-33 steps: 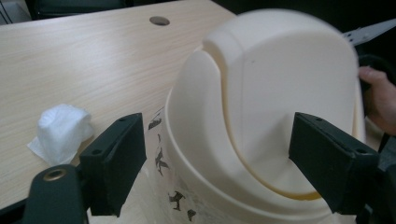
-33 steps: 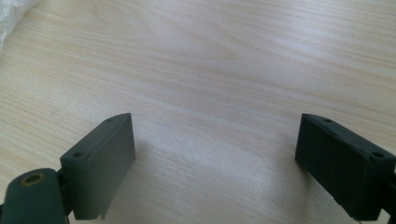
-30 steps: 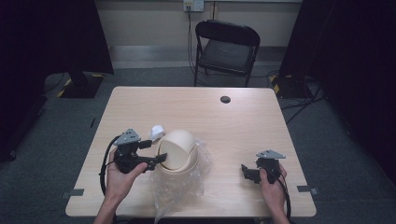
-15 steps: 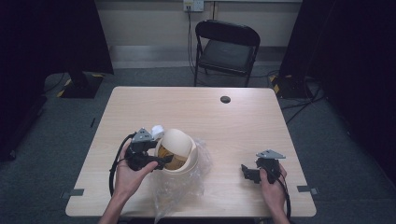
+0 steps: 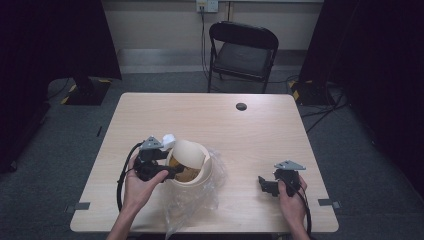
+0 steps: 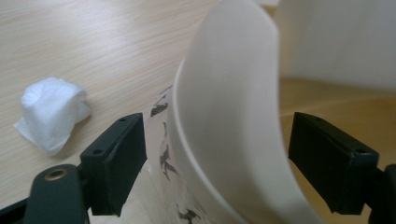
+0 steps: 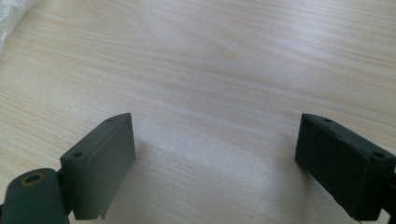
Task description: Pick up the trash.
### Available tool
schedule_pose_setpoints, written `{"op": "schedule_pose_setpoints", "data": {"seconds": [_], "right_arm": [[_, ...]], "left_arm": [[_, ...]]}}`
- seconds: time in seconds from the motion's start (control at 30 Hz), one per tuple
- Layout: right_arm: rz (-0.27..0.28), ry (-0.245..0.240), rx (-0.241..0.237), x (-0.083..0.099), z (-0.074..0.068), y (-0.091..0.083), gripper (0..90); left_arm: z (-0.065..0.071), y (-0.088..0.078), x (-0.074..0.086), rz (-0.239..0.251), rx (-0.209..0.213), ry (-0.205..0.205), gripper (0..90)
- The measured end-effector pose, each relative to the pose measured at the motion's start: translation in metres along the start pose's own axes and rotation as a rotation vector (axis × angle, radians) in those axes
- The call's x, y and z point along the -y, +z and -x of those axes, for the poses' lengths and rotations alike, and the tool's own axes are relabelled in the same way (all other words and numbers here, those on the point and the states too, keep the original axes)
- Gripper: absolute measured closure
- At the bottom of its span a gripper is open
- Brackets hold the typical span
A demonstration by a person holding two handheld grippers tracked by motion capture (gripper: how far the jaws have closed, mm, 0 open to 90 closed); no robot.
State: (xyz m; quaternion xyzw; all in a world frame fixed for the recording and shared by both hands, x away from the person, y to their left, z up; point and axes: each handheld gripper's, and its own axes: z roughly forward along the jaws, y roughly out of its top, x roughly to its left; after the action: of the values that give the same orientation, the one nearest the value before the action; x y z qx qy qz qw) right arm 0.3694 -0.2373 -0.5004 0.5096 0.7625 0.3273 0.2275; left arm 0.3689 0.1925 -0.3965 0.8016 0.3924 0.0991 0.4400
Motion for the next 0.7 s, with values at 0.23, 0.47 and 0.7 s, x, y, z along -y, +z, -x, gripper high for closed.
{"op": "schedule_pose_setpoints", "data": {"seconds": [0.23,0.47,0.7], "right_arm": [[0.0,-0.001,0.0,0.0,0.0,0.0,11.1],[0.0,-0.001,0.0,0.0,0.0,0.0,11.1],[0.001,-0.002,0.0,0.0,0.0,0.0,11.1]], "left_arm": [[-0.01,-0.032,-0.001,0.119,0.126,-0.048,17.8],[-0.036,-0.047,0.004,0.165,0.049,-0.096,18.0],[-0.067,-0.035,0.01,0.093,-0.076,-0.11,18.0]]}}
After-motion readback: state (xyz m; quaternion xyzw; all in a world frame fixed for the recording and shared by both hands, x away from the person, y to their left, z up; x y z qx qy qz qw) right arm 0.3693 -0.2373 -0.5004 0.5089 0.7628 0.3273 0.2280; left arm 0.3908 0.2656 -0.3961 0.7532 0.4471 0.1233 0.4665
